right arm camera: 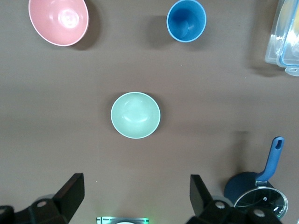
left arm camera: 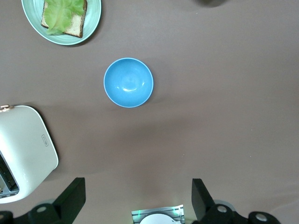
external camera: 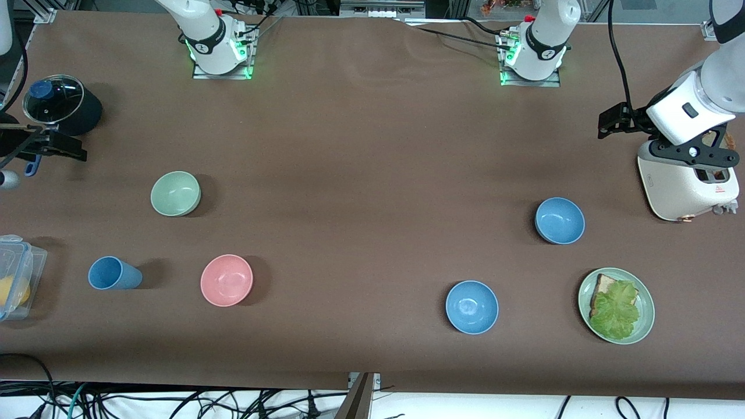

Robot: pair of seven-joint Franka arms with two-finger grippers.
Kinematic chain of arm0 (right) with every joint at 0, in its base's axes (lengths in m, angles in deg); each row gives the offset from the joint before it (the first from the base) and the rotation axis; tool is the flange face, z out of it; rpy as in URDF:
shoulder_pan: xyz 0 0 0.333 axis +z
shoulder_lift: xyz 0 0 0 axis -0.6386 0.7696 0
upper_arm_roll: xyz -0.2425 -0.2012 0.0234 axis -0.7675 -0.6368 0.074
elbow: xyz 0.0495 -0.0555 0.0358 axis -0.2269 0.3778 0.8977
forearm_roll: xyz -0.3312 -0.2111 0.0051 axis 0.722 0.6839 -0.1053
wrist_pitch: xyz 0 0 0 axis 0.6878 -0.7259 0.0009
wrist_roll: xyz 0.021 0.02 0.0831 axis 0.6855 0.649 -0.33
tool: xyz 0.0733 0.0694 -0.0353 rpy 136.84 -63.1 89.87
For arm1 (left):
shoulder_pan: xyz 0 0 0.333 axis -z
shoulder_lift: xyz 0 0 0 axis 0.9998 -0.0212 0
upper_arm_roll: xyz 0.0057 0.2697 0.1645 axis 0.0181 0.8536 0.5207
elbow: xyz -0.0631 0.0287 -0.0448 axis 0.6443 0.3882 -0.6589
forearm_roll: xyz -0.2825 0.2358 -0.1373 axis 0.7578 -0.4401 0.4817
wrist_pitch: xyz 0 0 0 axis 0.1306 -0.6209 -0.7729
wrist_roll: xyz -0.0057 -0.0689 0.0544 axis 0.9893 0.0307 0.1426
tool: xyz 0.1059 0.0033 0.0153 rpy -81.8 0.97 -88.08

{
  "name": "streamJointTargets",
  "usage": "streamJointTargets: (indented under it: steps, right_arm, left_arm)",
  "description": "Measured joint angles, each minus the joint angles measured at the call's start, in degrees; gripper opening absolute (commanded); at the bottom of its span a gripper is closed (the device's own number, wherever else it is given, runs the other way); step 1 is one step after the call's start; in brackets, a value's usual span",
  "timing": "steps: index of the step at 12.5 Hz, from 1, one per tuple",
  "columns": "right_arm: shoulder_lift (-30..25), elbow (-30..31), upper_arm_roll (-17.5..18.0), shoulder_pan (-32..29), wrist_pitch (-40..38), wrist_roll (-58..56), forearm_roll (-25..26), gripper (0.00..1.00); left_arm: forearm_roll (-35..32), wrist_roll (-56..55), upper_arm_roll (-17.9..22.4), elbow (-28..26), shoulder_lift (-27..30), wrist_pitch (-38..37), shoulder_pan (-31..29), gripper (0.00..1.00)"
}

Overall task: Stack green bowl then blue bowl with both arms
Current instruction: 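Reach the right gripper down to the pale green bowl's rim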

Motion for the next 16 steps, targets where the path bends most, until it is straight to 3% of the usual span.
streamJointTargets:
  steps: [7, 12, 16]
  right_arm:
    - [9.6, 0.5, -0.1, -1.5, 3.0, 0.0, -0.6, 1.00]
    - [16.7, 1.6, -0.1, -4.3, 8.1, 0.0, -4.7, 1.00]
    - [17.8, 8.4, 0.0, -4.7, 15.8, 0.0, -5.2, 1.00]
  left_arm:
    - [0.0, -1.6, -0.1, 0.2, 0.0, 0.0, 0.0, 1.00]
    - [0.0, -2.3, -0.1, 0.3, 0.0, 0.0, 0.0, 1.00]
    - [0.0, -2.3, -0.1, 0.3, 0.0, -0.1, 0.0, 1.00]
